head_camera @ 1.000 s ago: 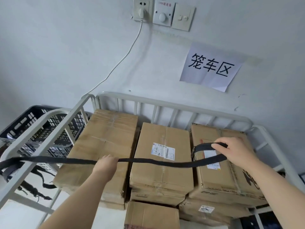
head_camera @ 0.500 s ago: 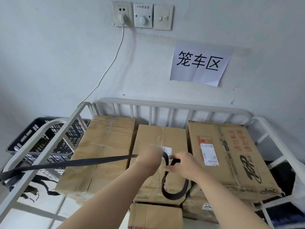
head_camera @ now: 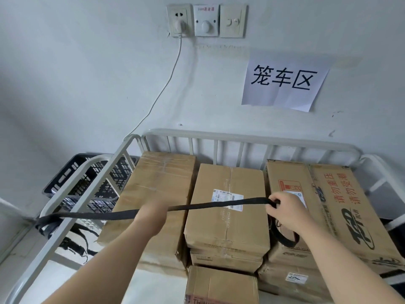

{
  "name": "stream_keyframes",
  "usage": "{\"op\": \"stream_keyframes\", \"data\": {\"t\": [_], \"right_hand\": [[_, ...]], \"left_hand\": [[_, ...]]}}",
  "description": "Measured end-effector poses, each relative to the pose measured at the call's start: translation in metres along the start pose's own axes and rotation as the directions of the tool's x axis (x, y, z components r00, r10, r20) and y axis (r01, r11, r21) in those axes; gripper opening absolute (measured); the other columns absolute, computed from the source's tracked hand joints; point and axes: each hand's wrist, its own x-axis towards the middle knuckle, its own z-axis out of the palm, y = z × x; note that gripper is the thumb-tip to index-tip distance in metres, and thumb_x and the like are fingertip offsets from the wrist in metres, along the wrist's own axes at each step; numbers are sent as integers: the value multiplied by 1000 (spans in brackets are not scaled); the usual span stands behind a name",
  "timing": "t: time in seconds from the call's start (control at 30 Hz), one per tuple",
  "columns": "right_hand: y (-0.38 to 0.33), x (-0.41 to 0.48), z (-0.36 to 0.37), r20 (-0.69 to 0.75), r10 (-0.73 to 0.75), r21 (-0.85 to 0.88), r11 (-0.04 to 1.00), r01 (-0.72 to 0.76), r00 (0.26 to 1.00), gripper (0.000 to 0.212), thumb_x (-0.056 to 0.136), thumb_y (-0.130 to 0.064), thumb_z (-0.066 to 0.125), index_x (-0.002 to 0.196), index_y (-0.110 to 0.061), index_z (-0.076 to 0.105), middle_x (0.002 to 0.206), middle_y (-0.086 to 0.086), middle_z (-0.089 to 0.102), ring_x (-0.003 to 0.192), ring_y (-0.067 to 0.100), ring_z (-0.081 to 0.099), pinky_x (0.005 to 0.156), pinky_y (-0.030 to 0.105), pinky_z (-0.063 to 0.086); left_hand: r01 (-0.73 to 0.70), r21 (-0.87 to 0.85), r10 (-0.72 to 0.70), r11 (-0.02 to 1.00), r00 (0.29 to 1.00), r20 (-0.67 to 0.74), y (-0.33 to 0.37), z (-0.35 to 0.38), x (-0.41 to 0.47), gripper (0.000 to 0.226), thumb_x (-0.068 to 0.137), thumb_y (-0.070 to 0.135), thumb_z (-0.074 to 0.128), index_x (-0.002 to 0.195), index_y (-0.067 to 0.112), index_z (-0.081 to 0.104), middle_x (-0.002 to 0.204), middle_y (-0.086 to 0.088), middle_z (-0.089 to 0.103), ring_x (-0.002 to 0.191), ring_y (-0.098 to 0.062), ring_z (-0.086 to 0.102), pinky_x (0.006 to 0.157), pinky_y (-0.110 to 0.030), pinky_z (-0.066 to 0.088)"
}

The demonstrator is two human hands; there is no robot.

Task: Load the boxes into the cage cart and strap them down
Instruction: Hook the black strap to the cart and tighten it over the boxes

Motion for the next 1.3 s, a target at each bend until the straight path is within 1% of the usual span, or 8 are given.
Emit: {"op": "stream_keyframes", "data": {"t": [0.07, 0.17, 0.33, 0.53, 0.83, 1.03, 1.17, 1.3], "right_hand": [[9, 0, -8, -41, 31, -1, 1000, -31, 999, 11, 83, -20, 65, 73, -24, 63, 66, 2, 64, 49, 12, 55, 44, 29, 42], [6, 2, -8, -64, 11, -31, 999, -13, 998, 9, 83, -19, 66, 74, -21, 63, 70, 0, 64, 62, 16, 59, 55, 31, 45], [-19, 7, 5, -36, -38, 4, 999, 38, 999, 7, 82, -16, 66, 78, -21, 63, 75, -2, 63, 67, 17, 59, 58, 32, 45], [-34, 1, 3, -5, -108, -10, 994, 108, 994, 10, 84, -24, 69, 94, -22, 68, 93, -7, 64, 90, 16, 57, 80, 37, 48], [-30, -4, -6, -9, -66, 165, 984, 66, 998, 10, 84, -35, 66, 93, -31, 70, 95, -22, 64, 90, -2, 56, 75, 21, 41], [-66, 21, 3, -48, -138, 268, 952, 146, 989, 29, 94, -12, 51, 114, -27, 65, 101, -18, 66, 96, -12, 54, 71, 2, 36], [-100, 45, 25, 10, -163, 324, 934, 151, 987, 38, 94, -8, 49, 125, -26, 60, 114, -13, 65, 76, -12, 55, 58, 6, 37], [-132, 67, 59, 102, -158, 416, 904, 102, 982, 44, 89, 4, 47, 121, -24, 60, 95, -8, 73, 76, -1, 65, 60, 12, 48]], "left_hand": [[113, 28, -114, 993, 994, 4, -36, 6, -8, 25, 94, 4, 32, 110, 13, 50, 114, -7, 53, 109, -26, 48, 90, -36, 44], [168, -36, -168, 985, 986, -8, -42, 1, -15, 23, 94, 6, 32, 105, 14, 51, 109, -7, 56, 103, -26, 51, 89, -37, 46], [-8, -255, -15, 967, 996, -88, 46, -28, -10, 18, 97, 10, 37, 105, 14, 53, 103, -7, 56, 96, -25, 50, 82, -36, 44], [-316, -324, 266, 892, 945, -189, 134, -61, -10, 10, 94, 6, 37, 98, 10, 45, 102, -12, 52, 91, -28, 45, 76, -36, 38], [-72, -169, 70, 983, 997, -18, 55, -28, -12, 18, 95, 16, 38, 107, 14, 51, 109, -7, 57, 100, -26, 51, 83, -35, 43], [50, -175, -43, 983, 998, 42, 9, -20, -23, 27, 89, 45, 36, 92, 21, 48, 97, -3, 54, 95, -23, 49, 80, -35, 41], [122, -301, -129, 946, 992, -5, -23, -17, -21, 36, 98, 36, 31, 73, 19, 49, 82, -1, 55, 86, -25, 53, 77, -37, 47], [149, -271, -168, 951, 985, -49, -57, -13, -15, 36, 100, 34, 32, 73, 18, 49, 76, 1, 51, 79, -23, 54, 76, -38, 49]]}}
